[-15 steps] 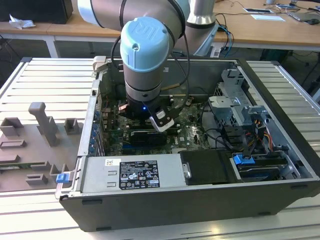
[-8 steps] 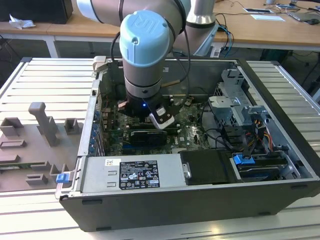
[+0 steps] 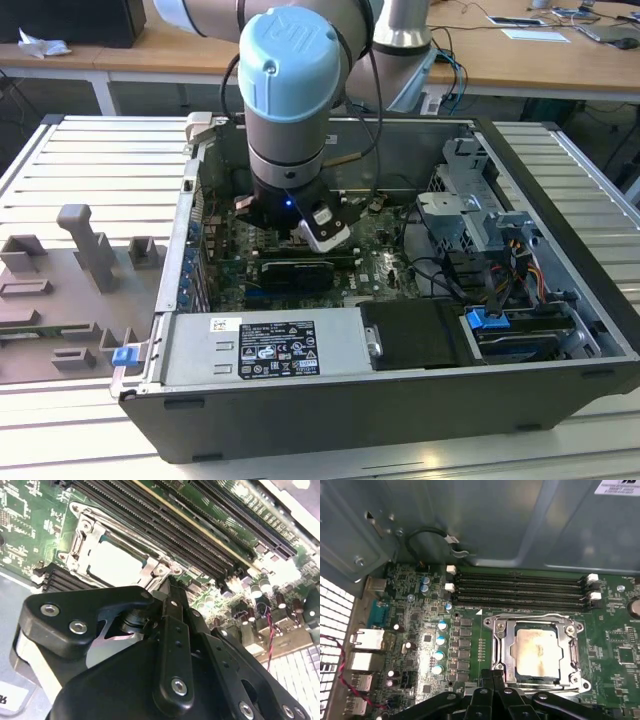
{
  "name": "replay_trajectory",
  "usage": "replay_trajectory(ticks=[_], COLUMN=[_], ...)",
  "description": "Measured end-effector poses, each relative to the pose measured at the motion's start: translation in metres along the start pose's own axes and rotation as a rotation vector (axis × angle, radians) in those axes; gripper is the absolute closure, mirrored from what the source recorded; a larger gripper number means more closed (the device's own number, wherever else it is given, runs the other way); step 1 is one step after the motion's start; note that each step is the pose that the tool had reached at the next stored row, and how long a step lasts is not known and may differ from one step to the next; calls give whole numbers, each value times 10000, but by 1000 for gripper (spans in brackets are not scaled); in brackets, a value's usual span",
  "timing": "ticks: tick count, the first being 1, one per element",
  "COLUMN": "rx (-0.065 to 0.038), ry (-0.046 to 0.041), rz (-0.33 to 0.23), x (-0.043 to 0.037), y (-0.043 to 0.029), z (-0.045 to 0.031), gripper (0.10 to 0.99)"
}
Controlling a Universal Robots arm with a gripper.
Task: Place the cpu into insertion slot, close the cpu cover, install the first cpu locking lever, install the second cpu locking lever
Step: 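Install the second cpu locking lever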
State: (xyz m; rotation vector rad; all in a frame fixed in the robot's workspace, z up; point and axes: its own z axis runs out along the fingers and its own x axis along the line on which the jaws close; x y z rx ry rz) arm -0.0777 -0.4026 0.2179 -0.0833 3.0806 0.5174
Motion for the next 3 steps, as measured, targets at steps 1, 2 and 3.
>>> replay_trajectory(ticks=[1,2,3], rx=[0,0,0], ry=[0,0,0], rz=[0,0,0], x=[0,-1,-1], y=[7,12,18], z=[-19,-35,-53], gripper=[980,980,980])
